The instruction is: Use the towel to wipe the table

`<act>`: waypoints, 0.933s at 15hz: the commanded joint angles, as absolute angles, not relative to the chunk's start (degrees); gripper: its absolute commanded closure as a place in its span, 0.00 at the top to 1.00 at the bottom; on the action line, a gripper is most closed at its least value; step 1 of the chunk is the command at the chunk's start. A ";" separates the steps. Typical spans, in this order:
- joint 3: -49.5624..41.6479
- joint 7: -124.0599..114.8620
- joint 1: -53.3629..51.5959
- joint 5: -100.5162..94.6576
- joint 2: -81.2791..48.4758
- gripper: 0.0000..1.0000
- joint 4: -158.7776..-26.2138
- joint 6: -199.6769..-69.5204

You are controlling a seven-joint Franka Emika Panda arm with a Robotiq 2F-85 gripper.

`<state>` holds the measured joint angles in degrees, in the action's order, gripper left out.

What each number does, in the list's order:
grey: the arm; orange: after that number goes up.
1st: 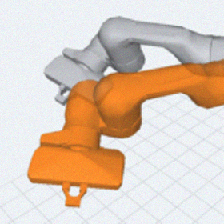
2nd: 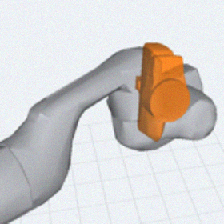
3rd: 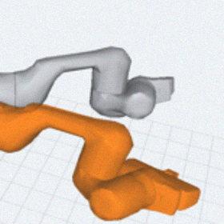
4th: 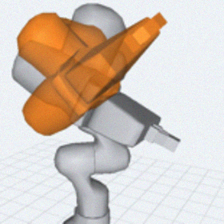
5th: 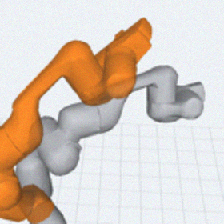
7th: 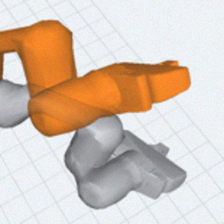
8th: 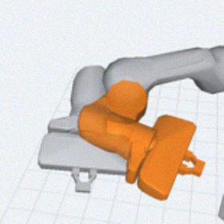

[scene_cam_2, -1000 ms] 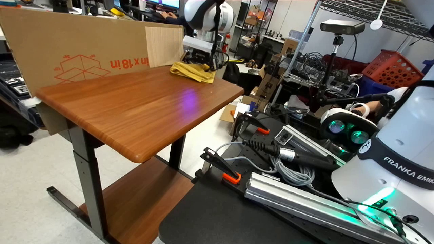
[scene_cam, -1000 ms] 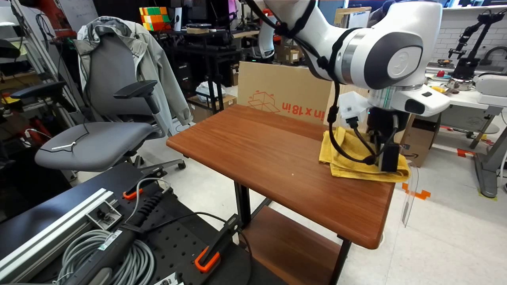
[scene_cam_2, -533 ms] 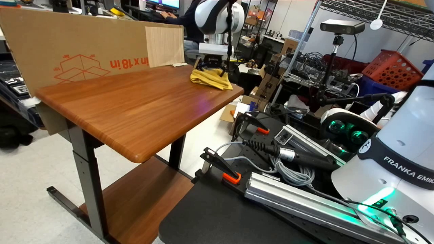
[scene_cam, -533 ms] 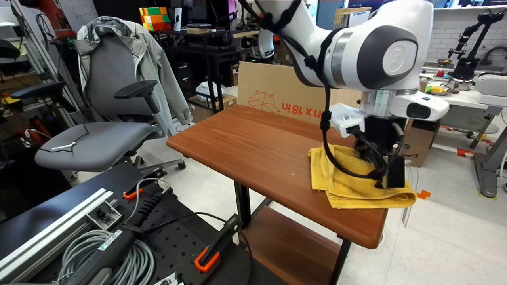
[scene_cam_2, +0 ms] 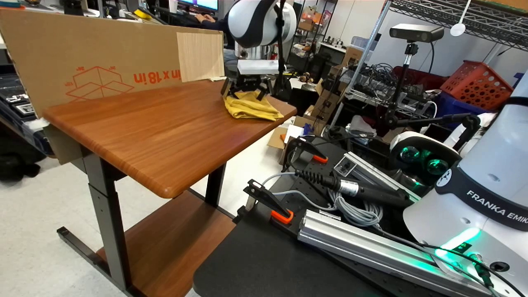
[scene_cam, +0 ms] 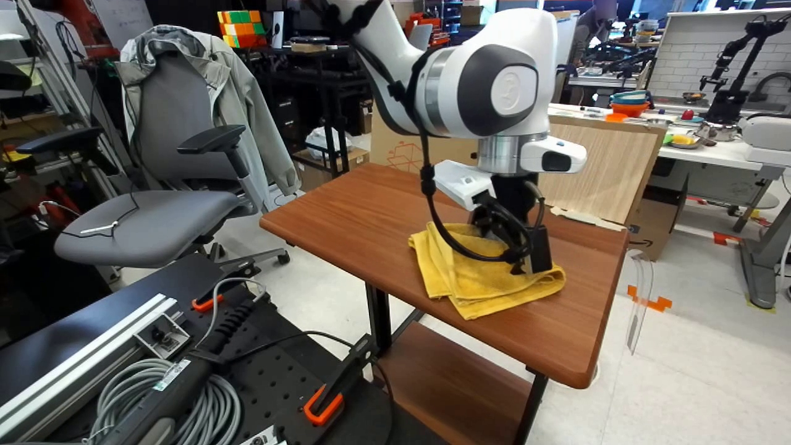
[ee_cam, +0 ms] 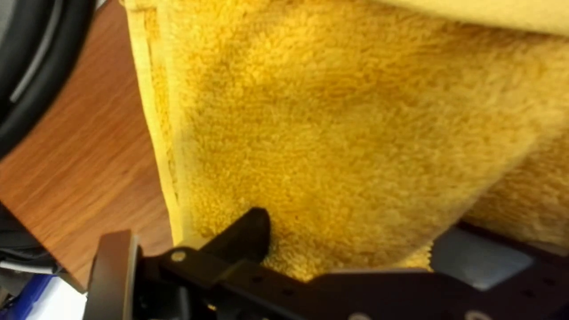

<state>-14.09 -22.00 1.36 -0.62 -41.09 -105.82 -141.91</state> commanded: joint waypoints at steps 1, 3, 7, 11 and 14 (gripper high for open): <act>-8.09 -20.90 0.99 2.85 -43.03 1.00 -109.12 -147.74; -5.41 -22.35 1.83 6.83 -45.94 1.00 -103.10 -145.92; -1.97 -24.73 2.73 15.28 -49.71 1.00 -93.05 -144.03; -2.28 -27.25 2.59 18.15 -54.04 1.00 -84.47 -145.43; -2.79 -28.96 2.35 18.06 -56.87 1.00 -80.52 -145.45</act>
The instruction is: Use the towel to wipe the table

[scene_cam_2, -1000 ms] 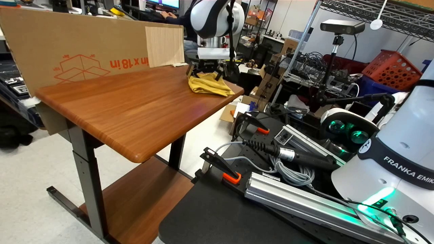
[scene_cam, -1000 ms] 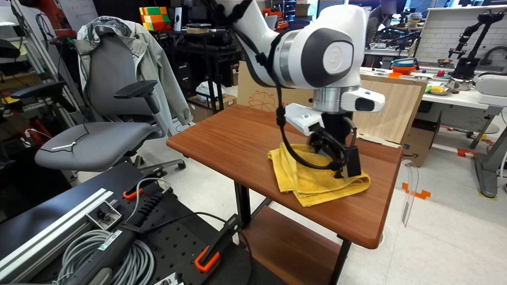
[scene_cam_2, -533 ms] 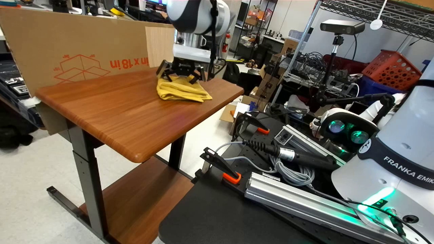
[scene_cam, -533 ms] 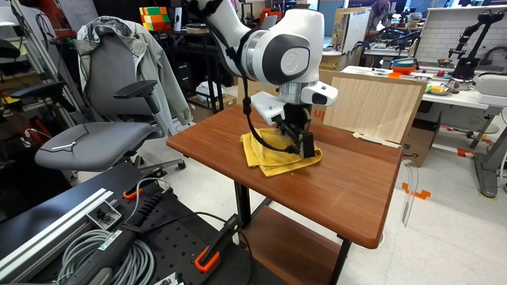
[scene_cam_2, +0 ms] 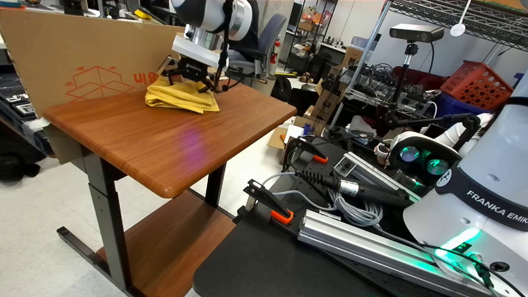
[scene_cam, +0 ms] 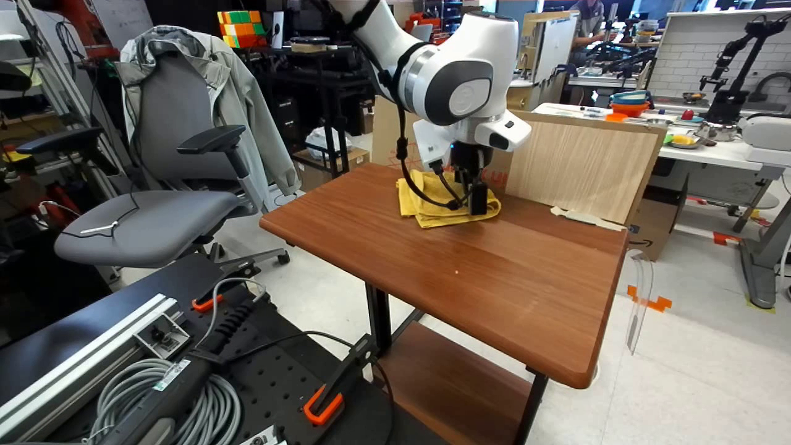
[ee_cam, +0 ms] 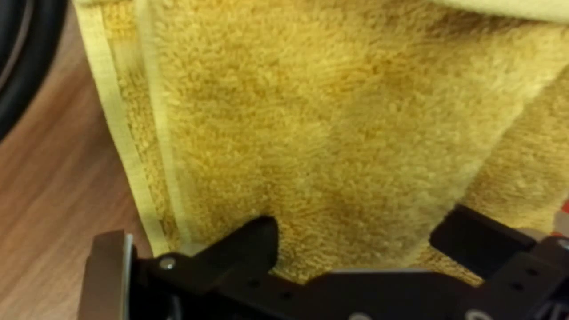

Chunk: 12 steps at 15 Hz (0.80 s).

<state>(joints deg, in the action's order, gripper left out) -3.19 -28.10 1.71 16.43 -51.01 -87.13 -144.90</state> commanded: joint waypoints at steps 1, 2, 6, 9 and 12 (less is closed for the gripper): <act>-2.56 -29.13 2.11 17.93 -57.10 1.00 -80.39 -145.41; -2.09 -29.06 1.81 17.98 -57.06 1.00 -80.75 -145.32; 0.67 -26.56 0.83 18.33 -54.47 1.00 -86.70 -145.56; 2.94 -19.89 1.14 17.69 -50.28 1.00 -95.45 -148.26; 4.58 -11.79 1.64 16.58 -45.90 1.00 -102.71 -149.64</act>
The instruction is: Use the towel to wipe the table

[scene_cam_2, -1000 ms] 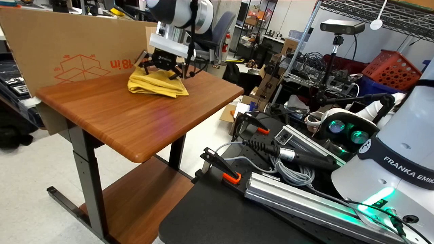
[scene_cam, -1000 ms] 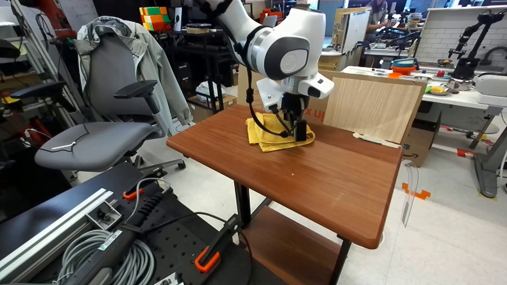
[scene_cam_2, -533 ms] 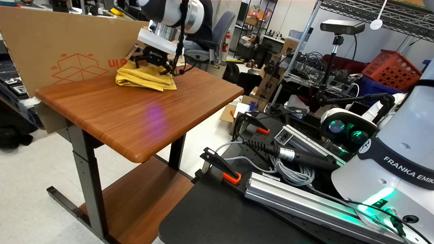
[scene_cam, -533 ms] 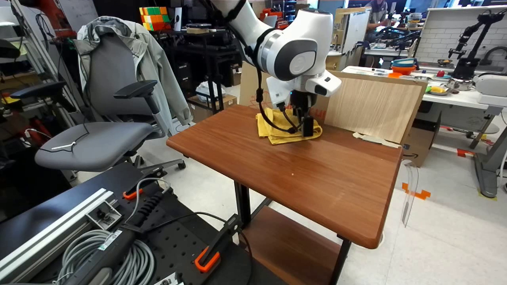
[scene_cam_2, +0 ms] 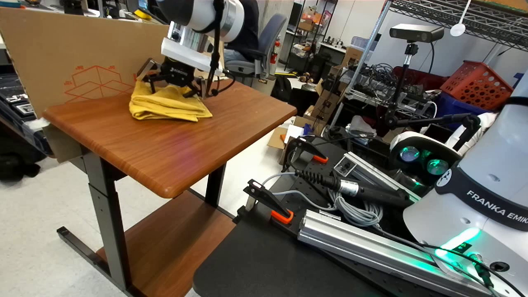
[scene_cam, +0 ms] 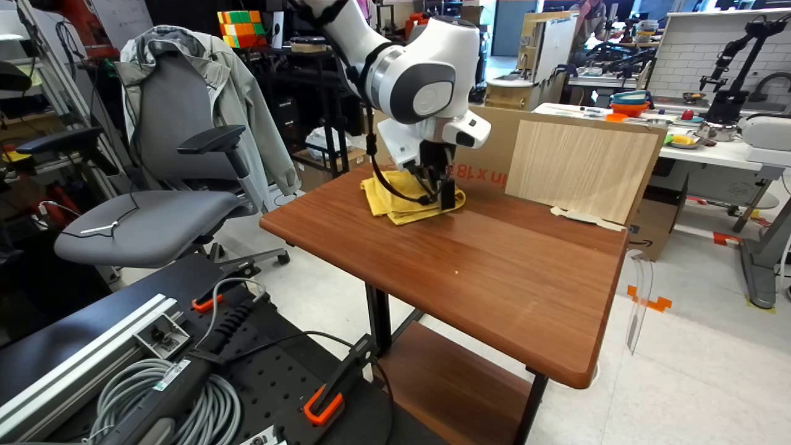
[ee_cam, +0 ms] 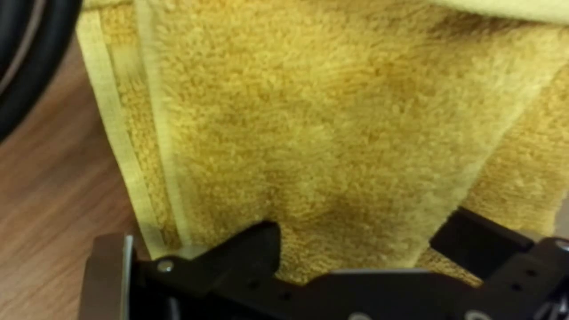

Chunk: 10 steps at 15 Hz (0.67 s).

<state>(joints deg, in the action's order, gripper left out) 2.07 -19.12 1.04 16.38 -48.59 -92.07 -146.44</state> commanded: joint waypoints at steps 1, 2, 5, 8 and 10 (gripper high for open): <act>5.11 -9.49 1.66 16.39 -44.46 1.00 -105.14 -149.78; 5.76 -7.23 1.79 16.33 -43.29 1.00 -107.36 -149.91; 7.08 -1.44 1.84 15.84 -38.96 1.00 -114.58 -149.05; 9.66 5.88 2.31 16.37 -35.63 1.00 -121.88 -152.69; 11.40 8.29 2.37 17.09 -34.90 1.00 -125.61 -154.54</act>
